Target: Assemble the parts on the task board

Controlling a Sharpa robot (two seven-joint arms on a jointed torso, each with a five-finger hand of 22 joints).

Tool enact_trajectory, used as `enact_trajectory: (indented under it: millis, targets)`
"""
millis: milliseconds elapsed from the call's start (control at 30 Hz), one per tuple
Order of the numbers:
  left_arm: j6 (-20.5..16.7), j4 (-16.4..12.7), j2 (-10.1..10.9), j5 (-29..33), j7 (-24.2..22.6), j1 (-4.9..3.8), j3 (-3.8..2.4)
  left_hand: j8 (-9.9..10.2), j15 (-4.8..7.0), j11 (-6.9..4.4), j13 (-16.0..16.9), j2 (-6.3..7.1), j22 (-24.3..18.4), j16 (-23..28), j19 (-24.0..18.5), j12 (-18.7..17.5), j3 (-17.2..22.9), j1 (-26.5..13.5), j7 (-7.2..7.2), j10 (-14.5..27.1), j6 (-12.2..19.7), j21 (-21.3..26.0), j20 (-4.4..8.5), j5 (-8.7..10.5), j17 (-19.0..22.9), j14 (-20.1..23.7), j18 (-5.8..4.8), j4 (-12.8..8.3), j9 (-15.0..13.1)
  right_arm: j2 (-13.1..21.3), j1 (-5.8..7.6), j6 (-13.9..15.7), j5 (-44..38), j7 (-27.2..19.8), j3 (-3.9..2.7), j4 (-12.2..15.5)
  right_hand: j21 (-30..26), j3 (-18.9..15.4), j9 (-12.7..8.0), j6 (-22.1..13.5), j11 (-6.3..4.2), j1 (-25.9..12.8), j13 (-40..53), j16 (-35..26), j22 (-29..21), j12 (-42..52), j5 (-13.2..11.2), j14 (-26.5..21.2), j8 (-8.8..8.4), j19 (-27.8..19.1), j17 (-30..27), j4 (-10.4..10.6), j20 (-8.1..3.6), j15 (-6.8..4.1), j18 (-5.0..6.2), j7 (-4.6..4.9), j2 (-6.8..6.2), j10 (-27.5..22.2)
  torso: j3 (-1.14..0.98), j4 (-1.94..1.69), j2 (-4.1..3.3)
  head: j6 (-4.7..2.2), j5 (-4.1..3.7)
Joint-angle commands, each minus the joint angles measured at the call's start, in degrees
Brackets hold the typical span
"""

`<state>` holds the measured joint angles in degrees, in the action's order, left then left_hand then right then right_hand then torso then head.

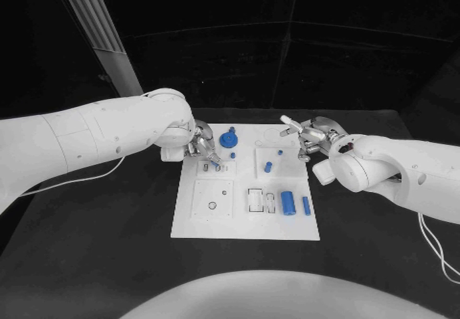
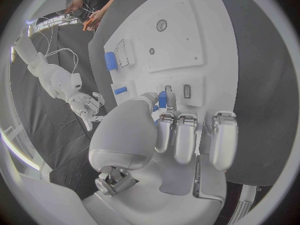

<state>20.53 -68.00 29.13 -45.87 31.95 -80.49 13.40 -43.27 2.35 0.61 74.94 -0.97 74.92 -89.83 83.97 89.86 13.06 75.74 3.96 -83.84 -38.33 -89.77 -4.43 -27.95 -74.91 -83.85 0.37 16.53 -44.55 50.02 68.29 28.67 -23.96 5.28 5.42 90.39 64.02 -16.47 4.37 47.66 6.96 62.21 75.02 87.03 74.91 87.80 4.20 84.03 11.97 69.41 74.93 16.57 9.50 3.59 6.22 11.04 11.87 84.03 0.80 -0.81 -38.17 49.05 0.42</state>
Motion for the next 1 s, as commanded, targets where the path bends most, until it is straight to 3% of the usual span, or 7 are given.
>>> enact_trajectory:
  millis: [33, 333, 1000]
  targets:
    - [-0.68, -0.22, -0.06, 0.13, 1.74, -0.04, -0.02, 0.35, 0.12, -0.10, 15.06, -0.30, 15.08, -0.17, 6.03, 0.14, -0.21, -0.74, 0.07, -6.16, 0.26, -0.23, 0.19, 0.08, -15.09, -6.15, -0.37, 0.10, 0.11, 0.01, 0.08, -0.07, -0.20, -0.22, -0.03, 0.14, -0.20, -0.33, -0.09, -0.13, -0.32, 0.08, 12.13, -0.03, 5.04, 0.04, 0.39, 2.10, 0.36, -0.29, 10.46, 0.01, -0.06, -0.41, 0.43, -0.11, 0.49, 2.92, 0.01, -0.04, -0.02, 0.03, 0.10]
    - [-1.29, -0.86, 0.10, 0.13, 3.30, 0.03, -0.02, 0.85, -0.12, 0.04, 15.06, -1.33, 15.08, -0.17, 6.03, 0.14, 0.00, -2.03, 0.16, -6.16, -0.50, -0.23, -0.03, -1.41, -15.09, -6.15, -0.37, 0.23, 0.54, -0.02, 0.08, -0.05, -0.20, -0.21, -0.03, 0.15, -0.20, -0.33, -0.09, -0.13, -0.32, 0.08, 12.13, -0.03, 5.04, 0.04, 0.39, 2.10, 0.36, -0.29, 10.46, 0.01, -0.06, -0.41, 0.43, -0.11, 0.49, 2.92, 0.01, -0.01, 0.00, 0.11, 0.12]
    - [-2.00, -1.12, 0.04, 0.13, 5.59, 0.16, -0.01, 1.56, -0.29, 0.12, 15.06, -2.07, 15.08, -0.17, 6.03, 0.14, 0.05, -3.79, 0.31, -6.16, -0.60, -0.23, -0.18, -1.66, -15.09, -6.15, -0.37, 0.29, 0.90, 0.03, 0.08, 0.02, -0.32, -0.16, -0.03, 0.18, -0.31, -0.34, -0.10, -0.14, -0.32, 0.19, 12.14, -0.02, 5.02, 0.05, 0.44, 2.11, 0.40, -0.34, 10.47, 0.01, -0.06, -0.41, 0.45, -0.11, 0.58, 2.93, 0.00, -0.01, 0.04, 0.08, 0.17]
